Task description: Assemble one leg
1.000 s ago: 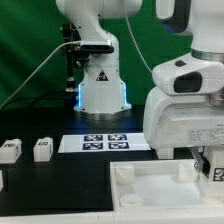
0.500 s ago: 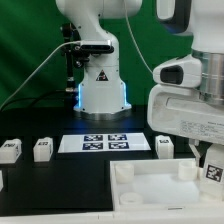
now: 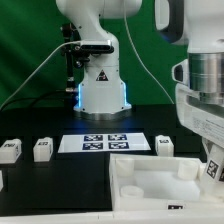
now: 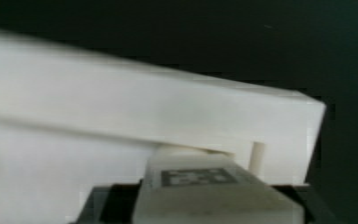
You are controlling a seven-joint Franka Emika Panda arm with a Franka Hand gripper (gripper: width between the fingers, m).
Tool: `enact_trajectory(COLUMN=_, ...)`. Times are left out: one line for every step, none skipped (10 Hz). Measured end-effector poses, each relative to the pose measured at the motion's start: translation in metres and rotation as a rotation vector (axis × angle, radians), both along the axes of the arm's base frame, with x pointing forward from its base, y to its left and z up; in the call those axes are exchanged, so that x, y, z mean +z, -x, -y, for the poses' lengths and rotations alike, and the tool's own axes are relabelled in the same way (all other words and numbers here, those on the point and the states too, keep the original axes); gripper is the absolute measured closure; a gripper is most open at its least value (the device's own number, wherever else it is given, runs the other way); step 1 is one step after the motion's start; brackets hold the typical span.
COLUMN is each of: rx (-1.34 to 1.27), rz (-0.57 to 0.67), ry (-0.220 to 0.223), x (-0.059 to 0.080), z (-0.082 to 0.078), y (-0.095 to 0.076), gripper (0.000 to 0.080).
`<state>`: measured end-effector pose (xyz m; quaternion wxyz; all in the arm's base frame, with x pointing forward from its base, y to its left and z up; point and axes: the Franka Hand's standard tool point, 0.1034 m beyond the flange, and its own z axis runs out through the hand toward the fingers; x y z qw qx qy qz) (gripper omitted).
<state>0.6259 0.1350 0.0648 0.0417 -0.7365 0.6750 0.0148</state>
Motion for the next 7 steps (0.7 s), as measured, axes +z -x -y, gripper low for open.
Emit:
enact_trajectory(rx=0.032, rz=0.002, ry=-0.003, x=-0.0003, z=-0.002, y=-0.0003, gripper=0.0425)
enact_trajectory(rx=0.036, rz=0.002, ry=-0.004, x=-0.0006, z=-0.0028, y=-0.0001, gripper=0.0245)
enact_trajectory(rx=0.046, rz=0.003, ry=-0.005, x=-0.0007, z=-0.0033, y=0.0, gripper=0.0245)
enact_trajectory(rx=0.112, rz=0.008, ry=-0.002, x=-0.0009, z=-0.0036, y=0.0002, gripper=0.0169)
enact_trajectory(rx=0.155, rz=-0.004, ry=-0.001, x=-0.0012, z=-0.0036, y=0.0035, gripper=0.0153)
enact_trajectory(rx=0.247, rz=0.0, ry=0.002, x=0.0, z=-0.0032, y=0.0061, gripper=0.0151)
enact_trajectory(rx=0.453, rz=0.018, ry=0.01, x=0.0009, z=0.0007, y=0.0084, gripper=0.0151)
